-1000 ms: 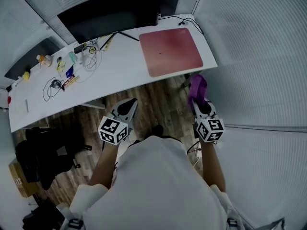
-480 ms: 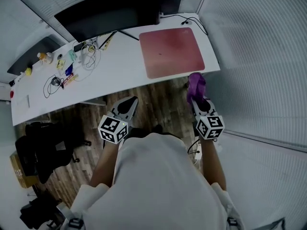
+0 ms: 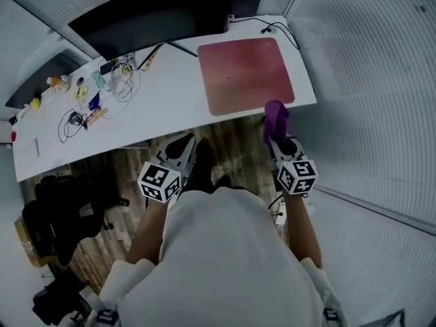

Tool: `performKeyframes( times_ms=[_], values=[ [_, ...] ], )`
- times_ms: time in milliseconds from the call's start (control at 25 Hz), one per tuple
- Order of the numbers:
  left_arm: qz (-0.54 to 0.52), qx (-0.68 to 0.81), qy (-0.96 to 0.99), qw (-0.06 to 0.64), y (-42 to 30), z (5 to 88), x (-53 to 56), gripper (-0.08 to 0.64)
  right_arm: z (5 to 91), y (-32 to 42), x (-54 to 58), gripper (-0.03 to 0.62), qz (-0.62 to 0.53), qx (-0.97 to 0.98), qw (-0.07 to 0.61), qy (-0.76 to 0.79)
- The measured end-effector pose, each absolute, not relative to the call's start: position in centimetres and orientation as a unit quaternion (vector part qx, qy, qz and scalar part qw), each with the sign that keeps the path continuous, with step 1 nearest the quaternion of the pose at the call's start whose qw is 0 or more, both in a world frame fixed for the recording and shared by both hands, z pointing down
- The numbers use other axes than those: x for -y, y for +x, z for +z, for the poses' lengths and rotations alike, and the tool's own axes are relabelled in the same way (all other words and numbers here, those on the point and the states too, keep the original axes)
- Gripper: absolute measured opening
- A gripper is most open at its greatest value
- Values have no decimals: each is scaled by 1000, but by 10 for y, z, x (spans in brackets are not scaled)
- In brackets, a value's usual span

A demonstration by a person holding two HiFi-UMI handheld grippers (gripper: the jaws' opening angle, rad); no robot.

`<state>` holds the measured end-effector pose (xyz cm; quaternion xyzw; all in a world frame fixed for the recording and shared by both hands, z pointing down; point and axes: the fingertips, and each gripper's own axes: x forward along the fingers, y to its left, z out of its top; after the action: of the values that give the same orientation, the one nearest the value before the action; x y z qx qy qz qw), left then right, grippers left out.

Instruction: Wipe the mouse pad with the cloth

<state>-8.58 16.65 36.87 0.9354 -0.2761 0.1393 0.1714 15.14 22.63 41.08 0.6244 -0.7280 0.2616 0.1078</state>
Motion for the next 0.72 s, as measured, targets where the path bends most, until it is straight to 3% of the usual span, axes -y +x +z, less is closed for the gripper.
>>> performKeyframes(
  times_ms=[720],
  values=[
    [177,208,936,220,-89,430,-38,23,490,102,-101,121,361,711,166,580]
  ],
)
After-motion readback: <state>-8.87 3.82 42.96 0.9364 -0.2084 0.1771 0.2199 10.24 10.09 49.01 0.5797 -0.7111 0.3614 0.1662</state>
